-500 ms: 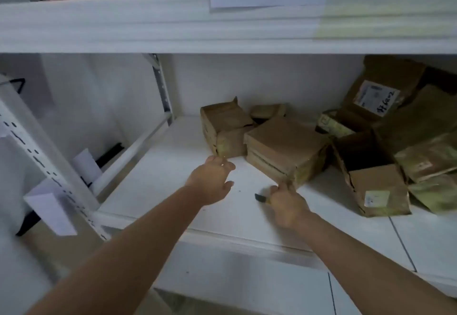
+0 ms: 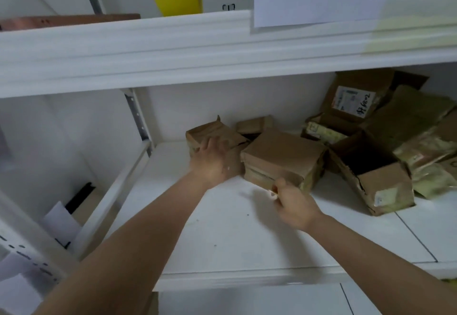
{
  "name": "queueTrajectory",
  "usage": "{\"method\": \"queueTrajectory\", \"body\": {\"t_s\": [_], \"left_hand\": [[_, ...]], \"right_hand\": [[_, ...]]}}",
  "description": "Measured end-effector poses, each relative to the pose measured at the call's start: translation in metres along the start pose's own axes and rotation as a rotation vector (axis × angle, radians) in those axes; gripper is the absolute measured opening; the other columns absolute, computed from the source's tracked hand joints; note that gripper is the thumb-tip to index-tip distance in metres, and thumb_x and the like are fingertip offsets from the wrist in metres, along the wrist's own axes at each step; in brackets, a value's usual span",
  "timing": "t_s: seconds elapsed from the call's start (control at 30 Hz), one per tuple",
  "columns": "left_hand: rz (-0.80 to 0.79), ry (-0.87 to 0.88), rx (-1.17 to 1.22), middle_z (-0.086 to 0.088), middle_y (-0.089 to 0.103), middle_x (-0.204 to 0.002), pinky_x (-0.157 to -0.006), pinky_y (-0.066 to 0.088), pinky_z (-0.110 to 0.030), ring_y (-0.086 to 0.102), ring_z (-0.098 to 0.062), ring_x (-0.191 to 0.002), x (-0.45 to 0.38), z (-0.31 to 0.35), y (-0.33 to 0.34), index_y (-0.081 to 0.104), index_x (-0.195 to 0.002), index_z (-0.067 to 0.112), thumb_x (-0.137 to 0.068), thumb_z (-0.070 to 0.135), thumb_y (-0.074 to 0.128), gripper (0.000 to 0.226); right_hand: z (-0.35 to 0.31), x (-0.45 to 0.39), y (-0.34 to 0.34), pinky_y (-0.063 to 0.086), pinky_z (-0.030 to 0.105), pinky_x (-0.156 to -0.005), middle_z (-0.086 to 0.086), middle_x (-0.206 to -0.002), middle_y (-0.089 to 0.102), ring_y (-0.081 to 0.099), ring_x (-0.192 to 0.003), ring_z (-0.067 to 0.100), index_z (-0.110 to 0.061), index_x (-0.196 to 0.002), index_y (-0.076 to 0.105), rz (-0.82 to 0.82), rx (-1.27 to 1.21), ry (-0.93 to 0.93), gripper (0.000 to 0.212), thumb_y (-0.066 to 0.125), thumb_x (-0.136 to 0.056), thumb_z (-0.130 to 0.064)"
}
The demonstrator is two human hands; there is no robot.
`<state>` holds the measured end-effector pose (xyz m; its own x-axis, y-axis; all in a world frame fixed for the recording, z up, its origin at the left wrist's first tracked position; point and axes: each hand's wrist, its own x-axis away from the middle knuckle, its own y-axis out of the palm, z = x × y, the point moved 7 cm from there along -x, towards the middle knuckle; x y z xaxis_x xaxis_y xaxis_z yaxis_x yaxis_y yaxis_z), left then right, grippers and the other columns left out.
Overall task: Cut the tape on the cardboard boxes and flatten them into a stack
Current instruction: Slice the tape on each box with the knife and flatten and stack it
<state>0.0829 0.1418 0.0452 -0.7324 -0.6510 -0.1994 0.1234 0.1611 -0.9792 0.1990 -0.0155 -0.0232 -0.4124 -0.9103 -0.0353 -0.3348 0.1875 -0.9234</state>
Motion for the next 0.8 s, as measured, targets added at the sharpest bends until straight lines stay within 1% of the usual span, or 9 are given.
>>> {"method": "queueTrajectory", "body": {"t_s": [0.1,0.2,0.27,0.33,0.37,0.43,0.5,0.7,0.8], "left_hand": [[-0.083,-0.084,0.014,-0.005,-0.003,-0.161,-0.113,0.027,-0.052,-0.008,-0.034,-0.147,-0.015,-0.008,0.015,0.006,-0.154,0.020,-0.096,0.033,0.049,0.073],[-0.192,-0.188,0.098,0.002,-0.009,-0.162,-0.113,0.026,-0.054,-0.008,-0.040,-0.146,-0.020,-0.019,0.033,0.006,-0.153,0.033,-0.097,0.026,0.050,0.072],[-0.222,-0.230,0.136,0.002,0.003,-0.162,-0.107,0.036,-0.050,0.017,-0.040,-0.144,-0.016,-0.031,0.038,0.019,-0.150,0.039,-0.095,0.020,0.052,0.067],[-0.118,-0.236,0.212,-0.005,0.026,-0.155,-0.098,0.044,-0.043,0.045,-0.037,-0.127,-0.006,-0.045,0.034,0.031,-0.147,0.035,-0.097,0.017,0.045,0.055],[-0.047,-0.233,0.258,-0.009,0.038,-0.147,-0.094,0.045,-0.041,0.051,-0.036,-0.119,0.001,-0.053,0.030,0.036,-0.145,0.030,-0.098,0.015,0.042,0.050],[0.076,-0.227,0.348,-0.015,0.054,-0.130,-0.091,0.045,-0.037,0.056,-0.035,-0.110,0.016,-0.070,0.022,0.047,-0.139,0.019,-0.096,0.006,0.041,0.045],[0.134,-0.248,0.430,-0.017,0.060,-0.124,-0.094,0.043,-0.033,0.058,-0.035,-0.109,0.032,-0.089,0.018,0.057,-0.131,0.012,-0.093,-0.001,0.044,0.042],[0.154,-0.227,0.533,-0.011,0.058,-0.132,-0.104,0.028,-0.016,0.052,-0.026,-0.125,0.090,-0.105,-0.001,0.064,-0.121,0.005,-0.084,-0.015,0.048,0.045],[0.136,-0.167,0.432,-0.008,0.056,-0.136,-0.107,0.030,-0.018,0.052,-0.023,-0.127,0.112,-0.093,-0.014,0.064,-0.124,0.008,-0.086,-0.010,0.051,0.044]], "right_hand": [[-0.006,0.000,-0.007,0.040,0.033,-0.059,0.002,-0.089,0.054,0.053,-0.074,0.025,-0.021,-0.103,0.036,0.041,-0.023,0.013,0.015,0.042,-0.091,-0.015],[-0.006,-0.002,-0.014,0.038,0.033,-0.059,0.006,-0.093,0.055,0.054,-0.078,0.028,-0.023,-0.099,0.033,0.061,-0.019,0.020,0.015,0.040,-0.091,-0.012],[-0.003,-0.004,-0.018,0.045,0.038,-0.062,0.008,-0.092,0.055,0.057,-0.081,0.032,-0.023,-0.098,0.034,0.055,-0.031,0.031,0.016,0.039,-0.090,-0.010],[0.001,-0.007,-0.022,0.050,0.044,-0.068,0.010,-0.094,0.057,0.058,-0.084,0.033,-0.021,-0.102,0.037,0.041,-0.037,0.043,0.016,0.040,-0.090,-0.010],[0.003,-0.008,-0.024,0.051,0.045,-0.070,0.010,-0.096,0.058,0.059,-0.086,0.033,-0.020,-0.104,0.038,0.031,-0.032,0.048,0.016,0.040,-0.091,-0.011],[0.005,-0.012,-0.027,0.052,0.045,-0.072,0.010,-0.097,0.059,0.059,-0.087,0.033,-0.020,-0.107,0.040,0.022,-0.038,0.051,0.017,0.041,-0.092,-0.013],[0.005,-0.016,-0.030,0.052,0.044,-0.073,0.011,-0.099,0.060,0.060,-0.089,0.033,-0.016,-0.111,0.044,0.032,-0.052,0.055,0.020,0.041,-0.092,-0.013],[-0.002,-0.027,-0.018,0.049,0.039,-0.081,0.014,-0.107,0.063,0.059,-0.097,0.031,-0.010,-0.115,0.050,0.031,-0.115,-0.016,0.020,0.045,-0.095,-0.013],[-0.010,-0.027,-0.011,0.048,0.037,-0.084,0.016,-0.110,0.062,0.060,-0.100,0.034,-0.010,-0.115,0.051,0.012,-0.208,-0.030,0.021,0.043,-0.095,-0.010]]}}
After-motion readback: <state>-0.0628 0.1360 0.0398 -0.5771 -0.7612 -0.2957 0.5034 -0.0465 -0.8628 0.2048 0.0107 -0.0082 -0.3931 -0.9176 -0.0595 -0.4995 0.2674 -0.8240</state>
